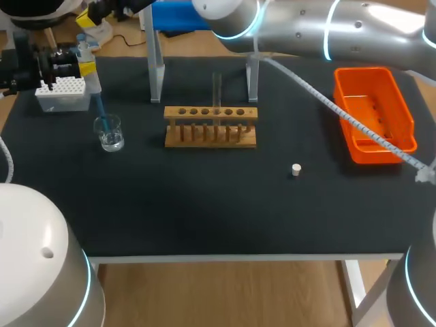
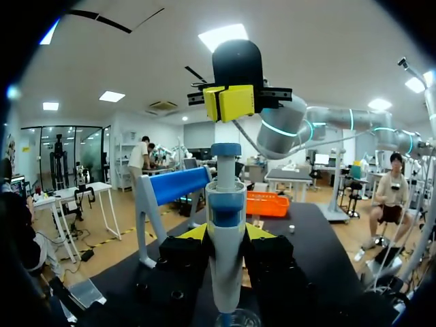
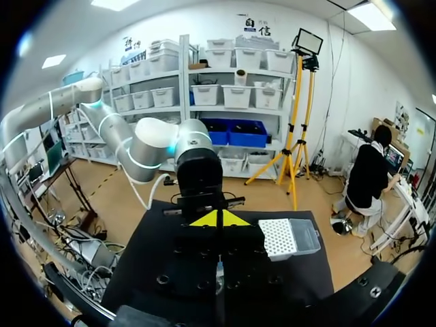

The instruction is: Invert the test tube, pick up the pipette, mount the tip to pipette, aspirate from beaker and dispense into the tube, eject the tip, return the pipette, and cap with the stopper.

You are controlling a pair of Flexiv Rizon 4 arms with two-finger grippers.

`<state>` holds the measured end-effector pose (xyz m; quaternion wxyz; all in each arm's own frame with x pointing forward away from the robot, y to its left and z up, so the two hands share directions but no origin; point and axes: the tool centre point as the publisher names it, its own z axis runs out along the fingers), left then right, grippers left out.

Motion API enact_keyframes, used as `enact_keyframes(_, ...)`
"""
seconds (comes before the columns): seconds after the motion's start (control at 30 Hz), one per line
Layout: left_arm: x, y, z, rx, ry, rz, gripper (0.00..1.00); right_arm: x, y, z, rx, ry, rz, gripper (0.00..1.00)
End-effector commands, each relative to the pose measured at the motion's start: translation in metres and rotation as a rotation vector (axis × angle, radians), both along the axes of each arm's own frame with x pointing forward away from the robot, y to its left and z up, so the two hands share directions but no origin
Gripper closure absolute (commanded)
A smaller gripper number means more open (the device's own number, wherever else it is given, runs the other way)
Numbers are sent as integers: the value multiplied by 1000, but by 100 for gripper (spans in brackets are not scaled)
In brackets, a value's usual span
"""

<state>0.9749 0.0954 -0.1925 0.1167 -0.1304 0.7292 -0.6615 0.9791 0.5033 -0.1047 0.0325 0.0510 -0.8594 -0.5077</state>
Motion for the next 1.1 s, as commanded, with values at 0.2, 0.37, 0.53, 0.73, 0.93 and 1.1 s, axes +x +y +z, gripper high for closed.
enact_keyframes(0.2, 0, 1, 0, -1, -1, -2, 100, 0, 6, -9, -19, 11, 7, 100)
enact_keyframes(0.37, 0, 1, 0, -1, -1, -2, 100, -1, 8, -11, -24, 12, 11, 100)
enact_keyframes(0.53, 0, 1, 0, -1, -1, -2, 100, 0, 10, -15, -30, 10, 12, 100)
enact_keyframes(0.73, 0, 1, 0, -1, -1, -2, 100, 0, 10, -17, -36, 10, 10, 100)
enact_keyframes(0.93, 0, 1, 0, -1, -1, -2, 100, -1, 10, -20, -43, 8, 14, 100)
enact_keyframes(1.1, 0, 1, 0, -1, -1, -2, 100, -1, 9, -23, -46, 7, 15, 100)
